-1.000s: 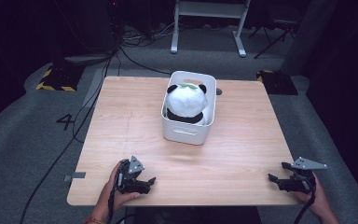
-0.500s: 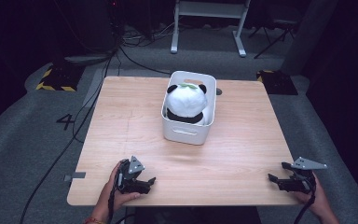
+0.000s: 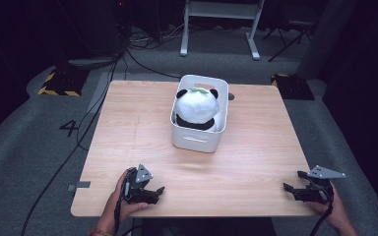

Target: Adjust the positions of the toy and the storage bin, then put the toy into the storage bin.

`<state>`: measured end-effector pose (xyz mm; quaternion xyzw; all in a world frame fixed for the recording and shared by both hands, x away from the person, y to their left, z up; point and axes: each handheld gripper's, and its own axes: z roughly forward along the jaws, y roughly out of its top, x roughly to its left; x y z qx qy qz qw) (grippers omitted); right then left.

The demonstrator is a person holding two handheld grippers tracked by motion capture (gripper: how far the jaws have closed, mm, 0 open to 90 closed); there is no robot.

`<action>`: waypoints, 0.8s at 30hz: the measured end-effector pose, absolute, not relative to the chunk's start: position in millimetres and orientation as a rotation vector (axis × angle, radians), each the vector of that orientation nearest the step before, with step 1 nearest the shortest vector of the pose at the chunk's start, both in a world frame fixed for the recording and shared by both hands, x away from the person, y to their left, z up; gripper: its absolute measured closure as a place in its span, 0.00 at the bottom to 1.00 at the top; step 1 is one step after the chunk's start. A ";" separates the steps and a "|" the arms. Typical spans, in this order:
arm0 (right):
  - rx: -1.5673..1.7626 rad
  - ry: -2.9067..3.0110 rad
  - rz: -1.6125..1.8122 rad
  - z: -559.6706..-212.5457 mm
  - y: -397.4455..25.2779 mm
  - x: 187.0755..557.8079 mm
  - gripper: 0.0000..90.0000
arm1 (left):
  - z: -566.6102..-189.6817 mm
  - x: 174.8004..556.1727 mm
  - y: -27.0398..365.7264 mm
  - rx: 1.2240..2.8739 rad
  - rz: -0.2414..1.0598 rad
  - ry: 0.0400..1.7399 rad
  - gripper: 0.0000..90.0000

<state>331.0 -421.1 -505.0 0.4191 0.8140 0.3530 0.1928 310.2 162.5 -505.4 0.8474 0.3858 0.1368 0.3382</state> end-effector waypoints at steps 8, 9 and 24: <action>1.180 2.283 0.989 -504.9 -420.7 332.4 0.16 | -505.3 310.2 162.5 2.208 0.362 1.004 0.17; 1.187 2.280 0.987 -504.8 -420.5 331.8 0.16 | -505.4 310.2 162.5 2.208 0.360 1.004 0.17; 1.190 2.273 0.986 -505.0 -421.2 331.2 0.16 | -505.1 311.0 162.7 2.211 0.372 0.998 0.17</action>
